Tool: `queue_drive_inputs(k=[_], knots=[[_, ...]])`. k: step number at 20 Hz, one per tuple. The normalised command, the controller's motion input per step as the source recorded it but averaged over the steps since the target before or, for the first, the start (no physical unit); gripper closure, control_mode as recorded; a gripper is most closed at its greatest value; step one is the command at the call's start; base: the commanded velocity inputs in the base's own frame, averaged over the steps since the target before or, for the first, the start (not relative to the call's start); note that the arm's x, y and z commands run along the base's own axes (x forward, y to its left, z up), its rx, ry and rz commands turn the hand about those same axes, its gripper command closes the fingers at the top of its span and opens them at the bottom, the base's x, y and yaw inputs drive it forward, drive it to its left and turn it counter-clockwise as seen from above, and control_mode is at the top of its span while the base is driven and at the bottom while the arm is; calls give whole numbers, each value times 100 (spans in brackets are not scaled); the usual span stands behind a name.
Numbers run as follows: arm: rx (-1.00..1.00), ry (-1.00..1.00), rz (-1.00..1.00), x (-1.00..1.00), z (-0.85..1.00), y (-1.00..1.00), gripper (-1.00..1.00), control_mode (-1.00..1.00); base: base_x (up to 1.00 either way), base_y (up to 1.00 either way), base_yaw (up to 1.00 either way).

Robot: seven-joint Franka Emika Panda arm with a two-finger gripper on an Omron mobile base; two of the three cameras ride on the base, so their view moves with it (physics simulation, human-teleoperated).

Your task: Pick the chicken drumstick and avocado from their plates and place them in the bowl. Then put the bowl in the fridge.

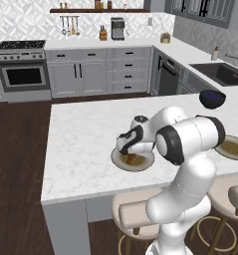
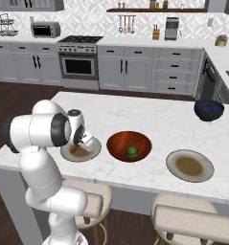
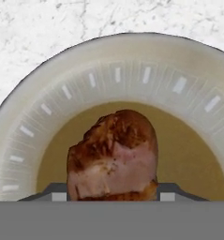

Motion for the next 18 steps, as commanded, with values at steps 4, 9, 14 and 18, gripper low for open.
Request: queue_drive_inputs(k=[4,9,14,18], knots=[[-5,0,0,-14,60,-21,100,-100,0,0,0],[-5,0,-2,-28,89,-51,100,-100,0,0,0],[0,1,-3,-13,79,-85,100,-100,0,0,0],[0,4,0,0,35,-84,100,-100,0,0,0]])
